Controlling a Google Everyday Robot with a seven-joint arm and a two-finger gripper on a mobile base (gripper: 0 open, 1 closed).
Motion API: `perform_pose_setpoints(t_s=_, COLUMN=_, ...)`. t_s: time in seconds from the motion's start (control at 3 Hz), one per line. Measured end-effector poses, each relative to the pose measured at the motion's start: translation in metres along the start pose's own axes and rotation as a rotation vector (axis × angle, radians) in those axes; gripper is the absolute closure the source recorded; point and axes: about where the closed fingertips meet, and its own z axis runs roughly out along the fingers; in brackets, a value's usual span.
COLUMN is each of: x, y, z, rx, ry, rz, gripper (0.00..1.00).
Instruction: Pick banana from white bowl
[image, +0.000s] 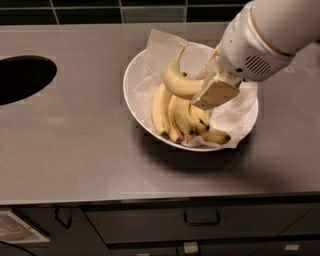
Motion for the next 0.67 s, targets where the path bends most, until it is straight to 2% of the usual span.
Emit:
perform_pose_setpoints(t_s=0.33, x=-0.0034, y=0.0036, z=-0.0279, rx=-0.003, ry=-0.114, rz=-0.077, gripper=1.0)
perform_pose_setpoints(t_s=0.67, x=-0.012, y=0.008, z=-0.0301, rx=-0.007, ry=-0.138, rz=-0.128, gripper=1.0)
